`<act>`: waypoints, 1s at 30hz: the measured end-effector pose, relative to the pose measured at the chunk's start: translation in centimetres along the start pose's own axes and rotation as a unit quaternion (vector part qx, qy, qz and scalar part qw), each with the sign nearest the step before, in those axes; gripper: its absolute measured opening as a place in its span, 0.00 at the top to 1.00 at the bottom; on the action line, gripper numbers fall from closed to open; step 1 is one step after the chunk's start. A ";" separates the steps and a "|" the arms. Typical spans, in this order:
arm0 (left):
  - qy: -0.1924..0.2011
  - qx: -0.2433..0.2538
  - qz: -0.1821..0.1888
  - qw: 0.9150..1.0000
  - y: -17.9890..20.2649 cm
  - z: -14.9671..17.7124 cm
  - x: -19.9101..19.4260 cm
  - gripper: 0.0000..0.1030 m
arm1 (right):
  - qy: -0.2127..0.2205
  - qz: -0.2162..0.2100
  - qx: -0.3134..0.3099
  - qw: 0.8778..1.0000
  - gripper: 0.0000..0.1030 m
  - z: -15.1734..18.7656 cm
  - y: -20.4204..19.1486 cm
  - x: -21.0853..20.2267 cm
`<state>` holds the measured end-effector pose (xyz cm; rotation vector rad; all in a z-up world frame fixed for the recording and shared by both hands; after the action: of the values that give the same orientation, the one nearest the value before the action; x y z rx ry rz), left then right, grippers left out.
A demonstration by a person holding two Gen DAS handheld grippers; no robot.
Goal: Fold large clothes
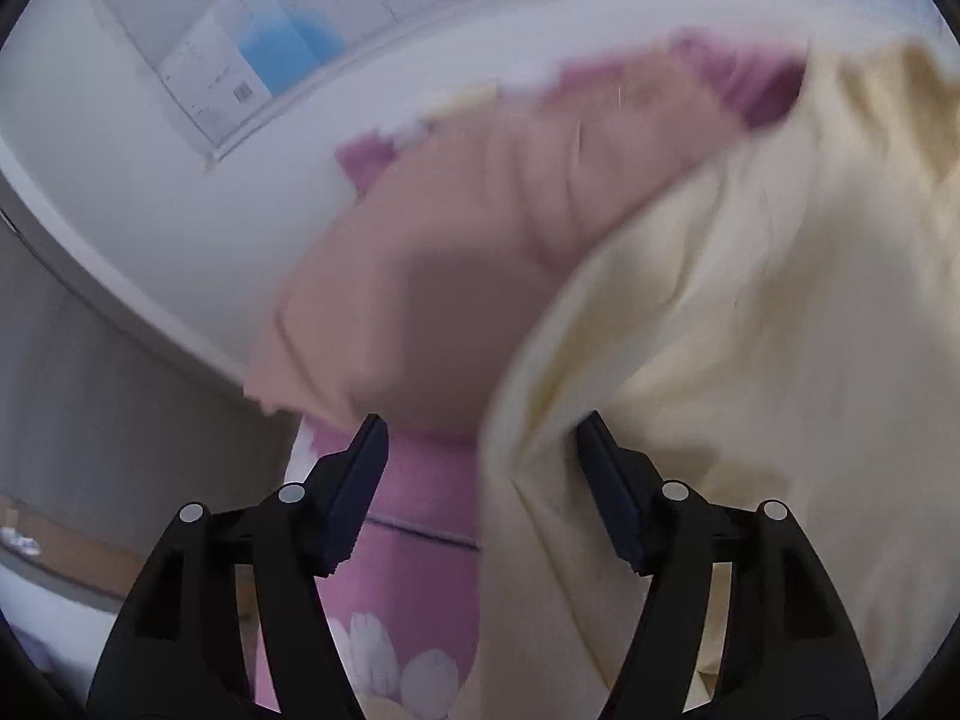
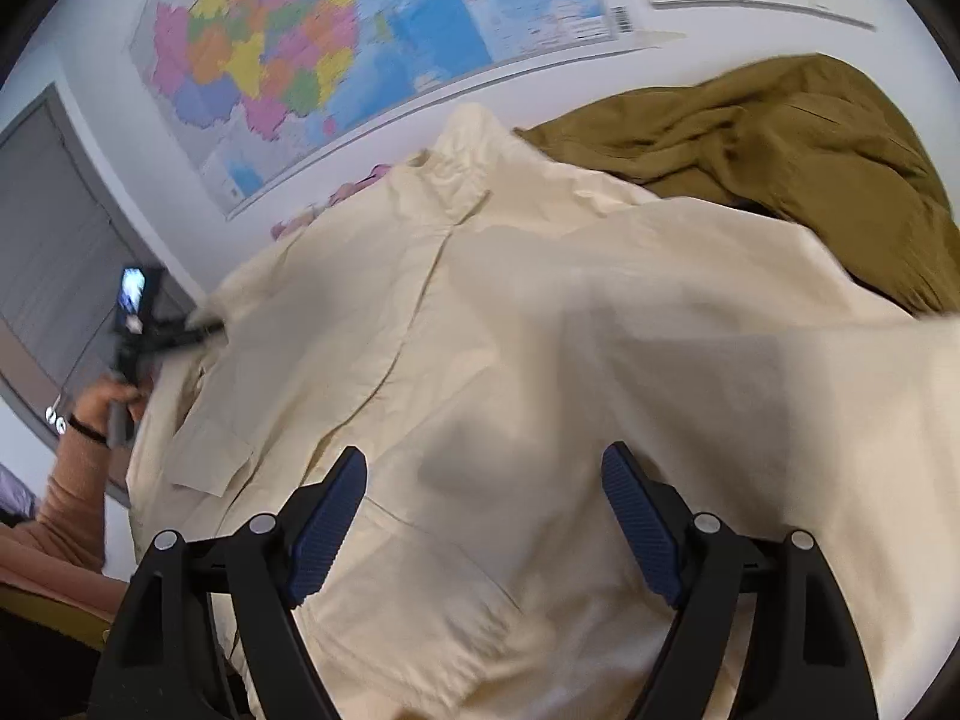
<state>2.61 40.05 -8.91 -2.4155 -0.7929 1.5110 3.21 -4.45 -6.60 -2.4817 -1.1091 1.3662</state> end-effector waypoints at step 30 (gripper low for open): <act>0.188 0.148 0.183 0.953 14.6 -2.5 -13.1 0.07 | 0.042 0.102 -0.114 0.987 0.20 -3.5 -0.8 -3.3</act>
<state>5.34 21.20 -3.69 -2.5821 -0.0373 1.1058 4.36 -5.09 -1.90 -2.8578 -1.0722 1.2288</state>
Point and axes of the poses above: each gripper's, at about its wrist camera, not at the fingertips, and x roughly the way its jaws point, y to its right, z to its underside, the point moved 5 cm from there along x, roughly the way its jaws point, and after that the axes turned 3 degrees about -y, right-handed, at the moved point
